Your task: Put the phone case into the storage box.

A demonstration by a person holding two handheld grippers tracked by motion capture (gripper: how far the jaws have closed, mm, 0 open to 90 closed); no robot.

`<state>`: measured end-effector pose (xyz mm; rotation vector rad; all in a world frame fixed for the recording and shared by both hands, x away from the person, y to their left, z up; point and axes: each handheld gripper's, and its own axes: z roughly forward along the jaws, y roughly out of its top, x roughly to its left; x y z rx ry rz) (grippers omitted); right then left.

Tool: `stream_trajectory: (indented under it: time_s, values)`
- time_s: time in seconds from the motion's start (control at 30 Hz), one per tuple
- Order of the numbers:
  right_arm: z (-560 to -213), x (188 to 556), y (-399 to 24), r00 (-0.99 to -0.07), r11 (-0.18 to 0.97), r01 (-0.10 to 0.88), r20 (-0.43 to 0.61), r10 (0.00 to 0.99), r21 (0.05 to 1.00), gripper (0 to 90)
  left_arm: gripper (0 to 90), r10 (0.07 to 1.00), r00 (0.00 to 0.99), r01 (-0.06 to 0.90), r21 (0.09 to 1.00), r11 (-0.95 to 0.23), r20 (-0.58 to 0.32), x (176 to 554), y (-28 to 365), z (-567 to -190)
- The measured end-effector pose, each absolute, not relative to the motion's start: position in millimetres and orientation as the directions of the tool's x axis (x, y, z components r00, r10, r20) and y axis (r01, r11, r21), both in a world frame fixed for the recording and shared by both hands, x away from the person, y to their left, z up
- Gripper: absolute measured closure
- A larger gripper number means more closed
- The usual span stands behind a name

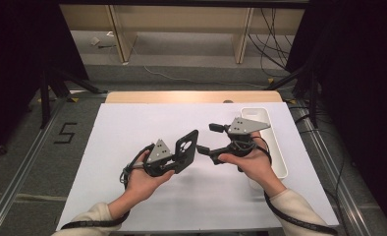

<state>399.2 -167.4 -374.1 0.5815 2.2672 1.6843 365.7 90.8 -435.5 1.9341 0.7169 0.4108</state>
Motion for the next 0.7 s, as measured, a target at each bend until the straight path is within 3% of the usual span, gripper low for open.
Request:
stream_trajectory:
  time_s: [0.7]
  values:
    - [-385.0,389.1,-173.5,-0.851,0.232,0.174,0.027,0.525,0.957,10.5,79.6,0.684,0.728,0.324,0.898,-0.299,-0.035,368.5,86.9,-433.7]
